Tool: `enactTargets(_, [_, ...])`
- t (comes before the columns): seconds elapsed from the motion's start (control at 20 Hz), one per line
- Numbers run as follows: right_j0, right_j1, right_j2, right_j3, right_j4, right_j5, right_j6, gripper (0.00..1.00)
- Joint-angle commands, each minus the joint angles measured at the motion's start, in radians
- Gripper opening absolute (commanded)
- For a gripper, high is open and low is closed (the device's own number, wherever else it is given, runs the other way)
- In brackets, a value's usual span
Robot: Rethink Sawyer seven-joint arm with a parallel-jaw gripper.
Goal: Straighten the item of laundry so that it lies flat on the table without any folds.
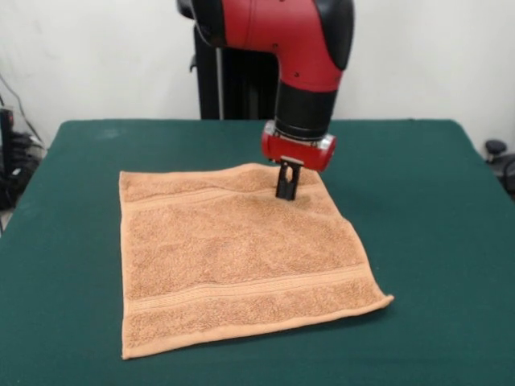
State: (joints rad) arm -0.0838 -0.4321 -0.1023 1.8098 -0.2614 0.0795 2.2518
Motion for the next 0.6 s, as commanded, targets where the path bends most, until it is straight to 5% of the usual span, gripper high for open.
enactTargets(0.05, [0.075, 0.162, 0.109, -0.006, 0.089, -0.134, 0.209, 0.0])
enactTargets(0.6, [0.118, 0.165, 0.094, 0.054, 0.129, -0.189, 0.237, 0.0])
